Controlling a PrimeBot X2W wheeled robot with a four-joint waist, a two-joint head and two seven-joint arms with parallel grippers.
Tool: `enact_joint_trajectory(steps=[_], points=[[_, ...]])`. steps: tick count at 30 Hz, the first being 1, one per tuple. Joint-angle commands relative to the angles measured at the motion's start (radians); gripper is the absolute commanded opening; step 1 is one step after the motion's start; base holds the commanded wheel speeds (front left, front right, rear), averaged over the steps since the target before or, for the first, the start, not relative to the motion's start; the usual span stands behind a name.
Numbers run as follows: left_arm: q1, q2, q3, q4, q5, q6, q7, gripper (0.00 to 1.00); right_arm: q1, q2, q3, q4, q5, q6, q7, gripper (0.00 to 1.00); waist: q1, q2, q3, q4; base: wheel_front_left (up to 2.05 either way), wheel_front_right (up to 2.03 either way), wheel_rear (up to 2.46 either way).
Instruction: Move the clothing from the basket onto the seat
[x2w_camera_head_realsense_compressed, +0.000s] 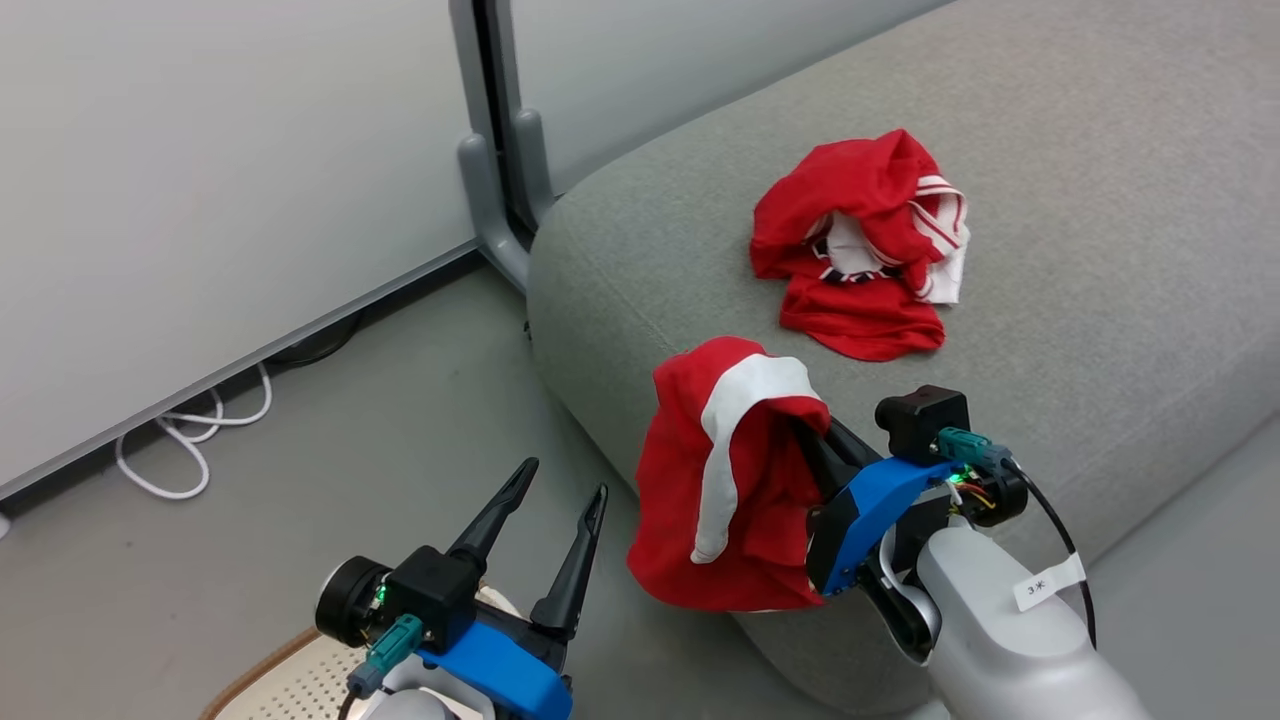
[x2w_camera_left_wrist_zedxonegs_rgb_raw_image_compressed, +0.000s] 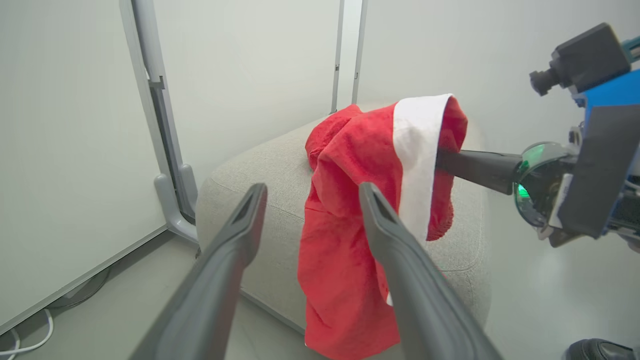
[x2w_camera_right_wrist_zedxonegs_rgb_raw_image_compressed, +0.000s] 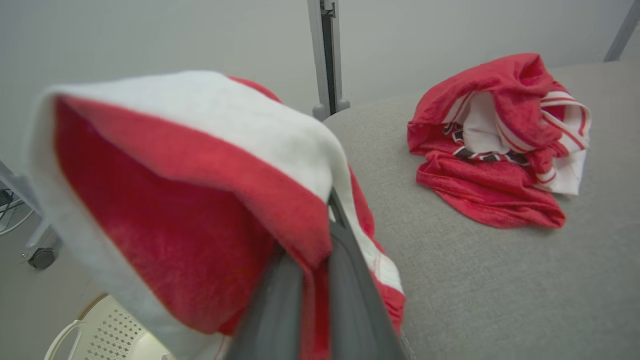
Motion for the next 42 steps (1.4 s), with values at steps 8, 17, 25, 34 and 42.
enact_joint_trajectory(steps=[8,17,25,34,42], points=[[-0.028,0.014,-0.026,0.000,-0.002,-0.001,-0.005,1.00,0.011,-0.006,-0.027,-0.014,0.003,0.000,-0.006,0.00,0.0000,-0.0001,0.021,-0.075,0.00,0.00,0.00],[-0.055,0.031,-0.052,0.009,-0.019,-0.001,-0.005,1.00,0.035,-0.006,-0.069,-0.041,-0.019,0.000,-0.007,0.00,0.0000,-0.0001,0.041,-0.080,0.00,0.00,0.00],[-0.049,0.046,-0.030,-0.019,-0.008,-0.001,-0.005,1.00,-0.026,-0.001,-0.101,-0.052,0.011,0.000,0.002,0.00,0.0000,-0.0001,0.076,-0.083,0.00,0.00,0.00],[-0.082,0.102,-0.001,-0.114,0.050,-0.001,-0.005,1.00,-0.253,-0.054,-0.168,-0.081,0.111,0.000,0.058,0.00,0.0000,-0.0001,0.248,-0.092,0.00,0.00,0.00],[-0.153,0.180,-0.009,-0.223,0.091,-0.001,-0.004,1.00,-0.475,-0.233,-0.283,-0.071,0.156,0.000,0.081,0.00,0.0000,-0.0001,0.440,-0.050,0.00,0.00,0.00]])
